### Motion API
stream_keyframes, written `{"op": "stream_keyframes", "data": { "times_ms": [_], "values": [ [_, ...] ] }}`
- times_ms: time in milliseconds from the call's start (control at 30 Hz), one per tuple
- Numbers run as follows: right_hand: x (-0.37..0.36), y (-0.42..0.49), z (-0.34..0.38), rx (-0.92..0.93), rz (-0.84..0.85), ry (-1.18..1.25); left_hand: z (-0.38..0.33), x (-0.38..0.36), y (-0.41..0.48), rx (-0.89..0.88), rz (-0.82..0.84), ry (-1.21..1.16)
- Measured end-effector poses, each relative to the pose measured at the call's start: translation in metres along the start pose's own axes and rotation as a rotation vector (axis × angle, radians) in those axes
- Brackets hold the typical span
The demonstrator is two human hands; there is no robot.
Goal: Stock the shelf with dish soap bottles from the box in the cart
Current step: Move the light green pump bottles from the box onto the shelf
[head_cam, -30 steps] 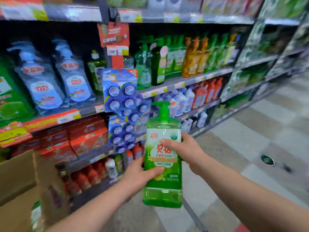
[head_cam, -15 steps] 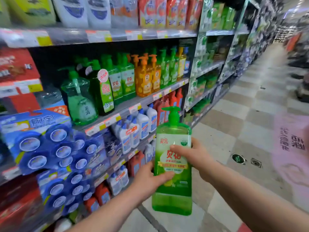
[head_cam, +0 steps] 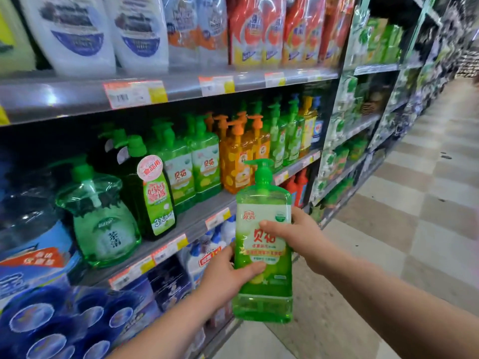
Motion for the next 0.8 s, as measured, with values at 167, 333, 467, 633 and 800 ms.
{"op": "stream_keyframes", "data": {
  "times_ms": [167,333,467,633,800],
  "values": [
    [-0.028,0.087,0.013,0.019,0.178,-0.064,0.005,0.029,0.060,0.068,-0.173,0.011],
    [-0.057,0.161,0.033,0.104,0.390,-0.191,0.001,0.062,0.107,0.154,-0.431,0.091],
    [-0.080,0.205,0.057,0.234,0.513,-0.290,-0.011,0.082,0.133,0.202,-0.609,0.110],
    [-0.105,0.231,0.066,0.297,0.598,-0.231,-0.016,0.101,0.145,0.239,-0.777,0.080],
    [-0.130,0.240,0.065,0.337,0.658,-0.156,-0.022,0.124,0.143,0.296,-0.859,0.159]
  ]
}}
Point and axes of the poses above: each hand's wrist, its own y-axis towards the middle knuckle, its own x-axis out of the back of the hand, z = x × y, the point moved 8 cm from there along y, towards the middle knuckle, and after that the axes turned 9 degrees about y, right-handed, at the moved point
